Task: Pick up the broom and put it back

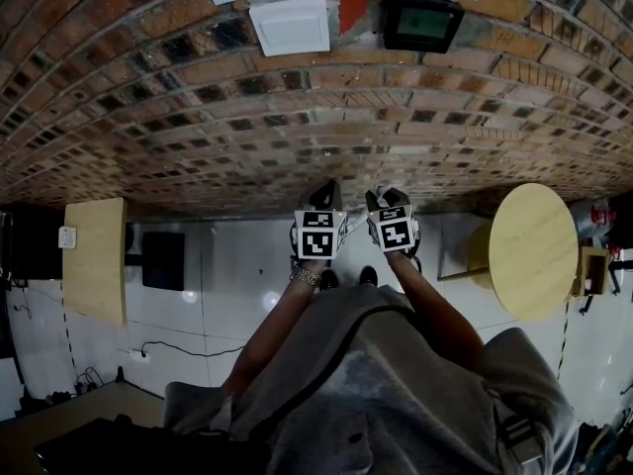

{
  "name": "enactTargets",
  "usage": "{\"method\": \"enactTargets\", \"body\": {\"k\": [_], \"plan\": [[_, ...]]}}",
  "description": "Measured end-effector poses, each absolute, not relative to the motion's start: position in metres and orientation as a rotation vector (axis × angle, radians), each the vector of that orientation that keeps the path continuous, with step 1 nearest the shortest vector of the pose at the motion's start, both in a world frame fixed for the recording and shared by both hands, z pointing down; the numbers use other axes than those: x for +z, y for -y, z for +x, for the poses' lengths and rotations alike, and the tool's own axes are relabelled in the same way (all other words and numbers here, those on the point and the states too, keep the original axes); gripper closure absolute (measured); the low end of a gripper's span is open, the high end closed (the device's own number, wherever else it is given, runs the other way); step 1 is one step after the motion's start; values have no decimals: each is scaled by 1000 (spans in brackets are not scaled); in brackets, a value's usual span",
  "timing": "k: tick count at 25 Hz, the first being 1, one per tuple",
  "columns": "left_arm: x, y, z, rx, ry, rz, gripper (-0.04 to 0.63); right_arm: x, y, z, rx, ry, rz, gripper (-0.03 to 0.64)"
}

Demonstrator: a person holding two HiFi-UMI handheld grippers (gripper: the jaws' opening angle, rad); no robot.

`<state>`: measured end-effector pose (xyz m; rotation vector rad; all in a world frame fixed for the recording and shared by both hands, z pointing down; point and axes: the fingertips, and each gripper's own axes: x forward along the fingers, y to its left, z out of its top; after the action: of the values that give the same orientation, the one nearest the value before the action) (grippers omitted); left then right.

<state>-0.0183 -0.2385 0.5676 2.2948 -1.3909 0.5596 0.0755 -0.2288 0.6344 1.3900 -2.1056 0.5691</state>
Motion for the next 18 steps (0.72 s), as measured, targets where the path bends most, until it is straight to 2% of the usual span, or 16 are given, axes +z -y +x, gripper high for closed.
{"method": "enactTargets", "body": {"k": [8,18], "plan": [[566,236,-22,550,1403,2290,601,658,230,78,648,2077,1376,518],[566,231,-42,547,1468,2243,601,753,244,76,734,1946,1276,518]]}}
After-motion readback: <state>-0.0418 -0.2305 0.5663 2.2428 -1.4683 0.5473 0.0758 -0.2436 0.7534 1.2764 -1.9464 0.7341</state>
